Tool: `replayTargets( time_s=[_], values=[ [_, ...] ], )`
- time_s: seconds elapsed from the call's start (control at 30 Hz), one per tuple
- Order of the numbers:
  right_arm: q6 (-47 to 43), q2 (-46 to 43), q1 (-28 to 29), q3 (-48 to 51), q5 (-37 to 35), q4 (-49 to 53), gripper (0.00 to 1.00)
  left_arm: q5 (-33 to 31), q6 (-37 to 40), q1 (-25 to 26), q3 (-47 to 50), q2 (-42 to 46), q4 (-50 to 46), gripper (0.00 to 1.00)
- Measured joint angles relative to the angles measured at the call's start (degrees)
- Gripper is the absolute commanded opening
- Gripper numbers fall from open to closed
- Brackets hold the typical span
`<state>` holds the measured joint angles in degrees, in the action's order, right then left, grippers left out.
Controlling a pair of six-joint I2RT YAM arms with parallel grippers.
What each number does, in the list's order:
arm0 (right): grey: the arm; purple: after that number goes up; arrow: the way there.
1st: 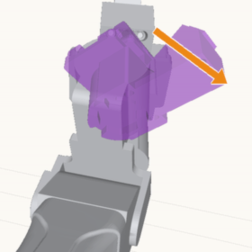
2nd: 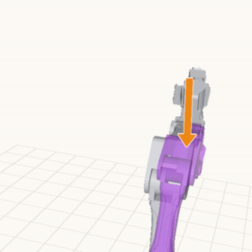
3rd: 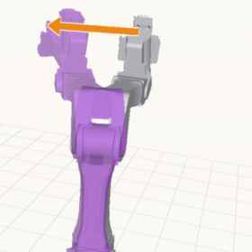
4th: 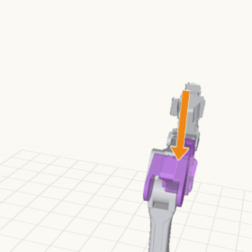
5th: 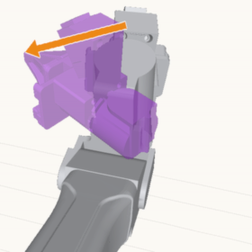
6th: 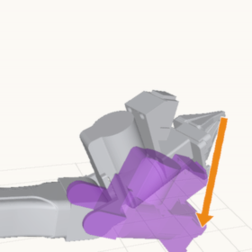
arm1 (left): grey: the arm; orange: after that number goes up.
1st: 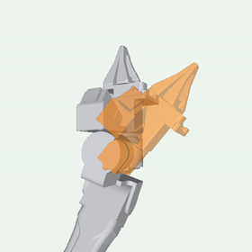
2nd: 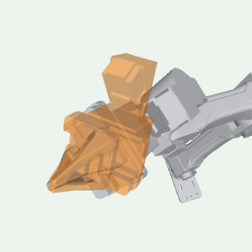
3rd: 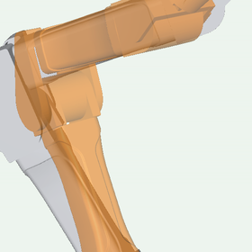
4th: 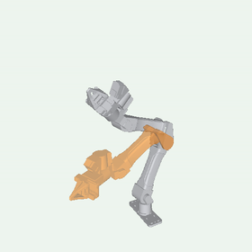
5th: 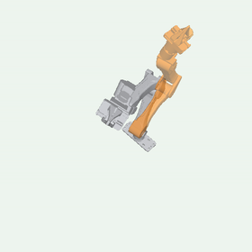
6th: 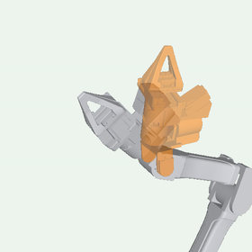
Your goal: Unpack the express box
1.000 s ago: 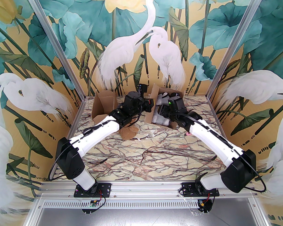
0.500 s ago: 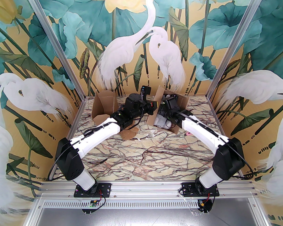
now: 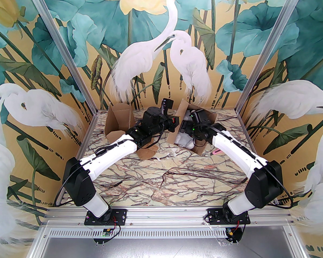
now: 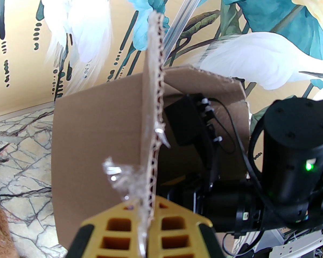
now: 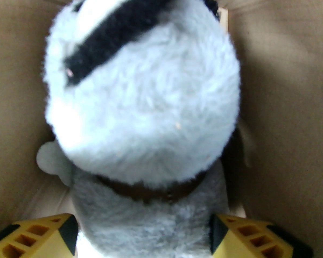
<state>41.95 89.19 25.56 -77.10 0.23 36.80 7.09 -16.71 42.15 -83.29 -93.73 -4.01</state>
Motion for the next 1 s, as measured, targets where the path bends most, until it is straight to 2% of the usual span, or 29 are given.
replayTargets(
  time_s=[0.1, 0.33, 0.47, 0.57, 0.6, 0.8, 1.0],
  values=[
    [-0.2, 0.7, 0.0, 0.0, 0.9, 1.3, 0.85, 0.2, -0.3, 0.0, 0.5, 0.0, -0.1, 0.0],
    [-0.9, 3.0, 0.3, 0.6, 4.0, 0.0, 0.45, 0.6, -0.6, 0.0, 1.0, 0.0, -0.1, 0.0],
    [-1.3, 3.6, 0.3, 0.8, 5.4, -1.1, 0.15, 0.4, -0.6, 0.0, 1.2, 0.0, -0.1, 0.0],
    [-1.6, 3.7, 0.3, 1.0, 6.2, -1.5, 0.03, 0.1, -0.6, 0.0, 1.3, 0.0, -0.4, 0.0],
    [-1.7, 3.7, 0.3, 1.0, 6.4, -1.5, 0.0, -0.1, -0.6, 0.0, 1.3, 0.0, -0.5, 0.0],
    [-1.9, 2.8, 0.3, 1.2, 6.7, -1.9, 0.0, -2.0, -0.6, 0.0, 1.4, 0.0, -1.1, 0.0],
    [-3.3, -3.7, 1.0, 1.7, 5.2, -1.0, 0.0, -5.7, -1.0, 0.2, -1.5, -0.2, -4.6, 0.0]
  ],
)
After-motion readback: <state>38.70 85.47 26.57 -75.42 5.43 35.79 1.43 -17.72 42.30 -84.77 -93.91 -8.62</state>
